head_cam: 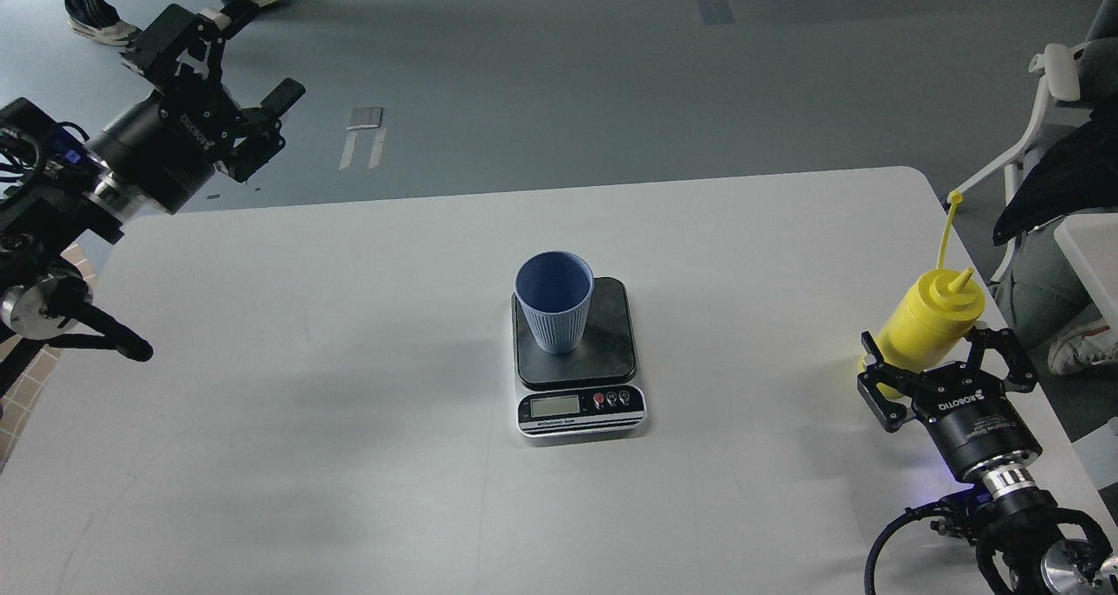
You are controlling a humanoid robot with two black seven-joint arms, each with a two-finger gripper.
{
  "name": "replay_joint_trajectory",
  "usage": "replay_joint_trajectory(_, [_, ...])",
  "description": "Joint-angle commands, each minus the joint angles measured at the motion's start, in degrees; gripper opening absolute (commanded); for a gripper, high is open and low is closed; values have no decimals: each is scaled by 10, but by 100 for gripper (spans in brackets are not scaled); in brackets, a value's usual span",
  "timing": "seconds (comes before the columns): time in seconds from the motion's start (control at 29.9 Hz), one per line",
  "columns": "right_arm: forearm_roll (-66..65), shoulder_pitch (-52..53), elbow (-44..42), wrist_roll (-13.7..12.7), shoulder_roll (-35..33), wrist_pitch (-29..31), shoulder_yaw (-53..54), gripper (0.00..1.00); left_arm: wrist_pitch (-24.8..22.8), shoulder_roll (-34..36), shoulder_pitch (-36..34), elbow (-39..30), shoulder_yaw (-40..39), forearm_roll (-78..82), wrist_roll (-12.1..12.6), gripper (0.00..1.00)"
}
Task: Pour seasoning into cup on scale with both arms
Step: 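Set the yellow bottle down on the table and open the right gripper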
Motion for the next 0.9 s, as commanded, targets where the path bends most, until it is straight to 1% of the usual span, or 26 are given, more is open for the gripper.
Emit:
replay_joint_trajectory(0.0, [1,-18,9,2,0,0,2,100,0,0,1,0,0,0,0,98])
replay_joint_trajectory(0.2, [28,-58,76,3,0,0,11,100,0,1,1,-4,-3,0,0,98])
replay_joint_trajectory(0.37, [24,-82,107,4,0,0,40,100,0,0,1,-5,-6,0,0,98])
replay_joint_trajectory(0.5, [22,-117,164,4,-1,0,53,100,-1,0,5,-7,-9,0,0,98])
replay_joint_trajectory(0.87, [19,-125,263,2,-36,0,77,100,-2,1,9,-8,-11,-1,0,98])
